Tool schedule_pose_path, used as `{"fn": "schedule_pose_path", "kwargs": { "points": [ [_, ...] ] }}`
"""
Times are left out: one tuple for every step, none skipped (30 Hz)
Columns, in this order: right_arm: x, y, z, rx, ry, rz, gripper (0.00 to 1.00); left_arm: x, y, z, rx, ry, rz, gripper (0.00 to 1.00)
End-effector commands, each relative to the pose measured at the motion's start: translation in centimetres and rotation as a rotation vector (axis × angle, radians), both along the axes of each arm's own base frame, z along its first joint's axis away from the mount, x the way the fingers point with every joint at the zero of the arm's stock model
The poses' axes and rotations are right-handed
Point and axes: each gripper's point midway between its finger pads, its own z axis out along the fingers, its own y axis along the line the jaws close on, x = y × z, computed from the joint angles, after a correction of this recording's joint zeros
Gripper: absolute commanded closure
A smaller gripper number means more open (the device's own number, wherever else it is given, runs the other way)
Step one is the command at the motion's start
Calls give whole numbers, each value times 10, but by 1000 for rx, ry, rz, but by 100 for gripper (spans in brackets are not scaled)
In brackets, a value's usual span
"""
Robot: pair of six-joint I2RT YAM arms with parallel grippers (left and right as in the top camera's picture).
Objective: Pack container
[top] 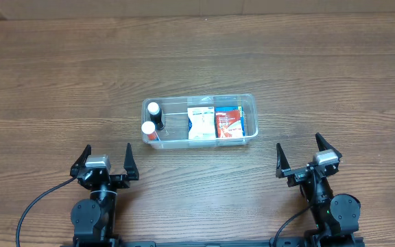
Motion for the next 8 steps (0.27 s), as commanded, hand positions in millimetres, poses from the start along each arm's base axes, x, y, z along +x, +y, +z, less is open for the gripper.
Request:
{"fn": "schedule_pose_path", "kwargs": {
  "points": [
    [0,-2,-1,7,-7,-10,0,0,-1,1,9,-9,-11,0],
    [0,-2,-1,7,-7,-10,0,0,-1,1,9,-9,-11,0],
    [0,-2,-1,7,-6,-10,0,0,-1,1,9,-9,-11,0],
    [0,-2,-1,7,-6,-10,0,0,-1,1,9,-9,-11,0],
    [0,-2,-1,7,-7,-10,0,0,-1,1,9,-9,-11,0],
    [0,-2,-1,7,-7,-10,0,0,-1,1,9,-9,-11,0],
    [0,-2,-1,7,-6,-10,0,0,-1,1,9,-9,-11,0],
    [0,-2,-1,7,-6,-10,0,0,-1,1,9,-9,-11,0]
  ]
}}
